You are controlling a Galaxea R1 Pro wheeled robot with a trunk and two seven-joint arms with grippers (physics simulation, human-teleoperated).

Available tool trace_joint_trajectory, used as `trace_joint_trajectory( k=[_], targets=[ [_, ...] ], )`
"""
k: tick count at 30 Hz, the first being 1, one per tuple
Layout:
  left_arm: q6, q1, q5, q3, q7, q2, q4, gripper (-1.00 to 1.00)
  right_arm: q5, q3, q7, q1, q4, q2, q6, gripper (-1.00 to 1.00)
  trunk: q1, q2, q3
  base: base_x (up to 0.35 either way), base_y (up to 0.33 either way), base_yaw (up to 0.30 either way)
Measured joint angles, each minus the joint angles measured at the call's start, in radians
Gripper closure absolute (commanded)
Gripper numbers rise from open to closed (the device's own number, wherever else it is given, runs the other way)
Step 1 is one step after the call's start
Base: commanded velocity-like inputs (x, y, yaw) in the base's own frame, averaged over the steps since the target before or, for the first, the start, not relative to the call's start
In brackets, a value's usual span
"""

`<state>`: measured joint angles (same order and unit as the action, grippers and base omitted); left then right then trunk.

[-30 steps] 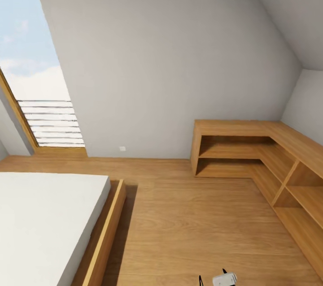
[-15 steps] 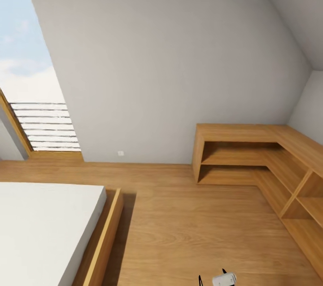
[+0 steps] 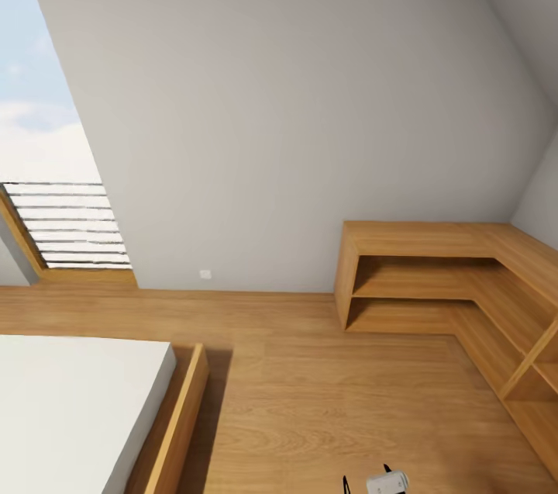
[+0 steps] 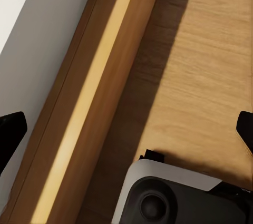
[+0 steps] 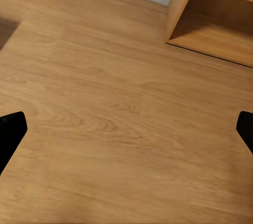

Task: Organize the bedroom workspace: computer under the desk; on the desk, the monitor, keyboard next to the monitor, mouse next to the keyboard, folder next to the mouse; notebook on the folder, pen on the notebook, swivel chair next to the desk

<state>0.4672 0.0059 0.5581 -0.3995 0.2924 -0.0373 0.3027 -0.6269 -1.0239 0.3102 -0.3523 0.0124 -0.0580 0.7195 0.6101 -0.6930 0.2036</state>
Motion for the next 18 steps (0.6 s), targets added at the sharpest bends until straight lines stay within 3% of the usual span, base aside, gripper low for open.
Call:
trace_joint_trajectory(
  k=[18],
  targets=[
    [0.000,0.000,0.000,0.000,0.000,0.000,0.000,-1.00,0.000,0.003,-0.062,0.000,0.000,0.001,0.002,-1.00,0.000,0.000,0.000,0.326,0.000,0.000]
  ],
)
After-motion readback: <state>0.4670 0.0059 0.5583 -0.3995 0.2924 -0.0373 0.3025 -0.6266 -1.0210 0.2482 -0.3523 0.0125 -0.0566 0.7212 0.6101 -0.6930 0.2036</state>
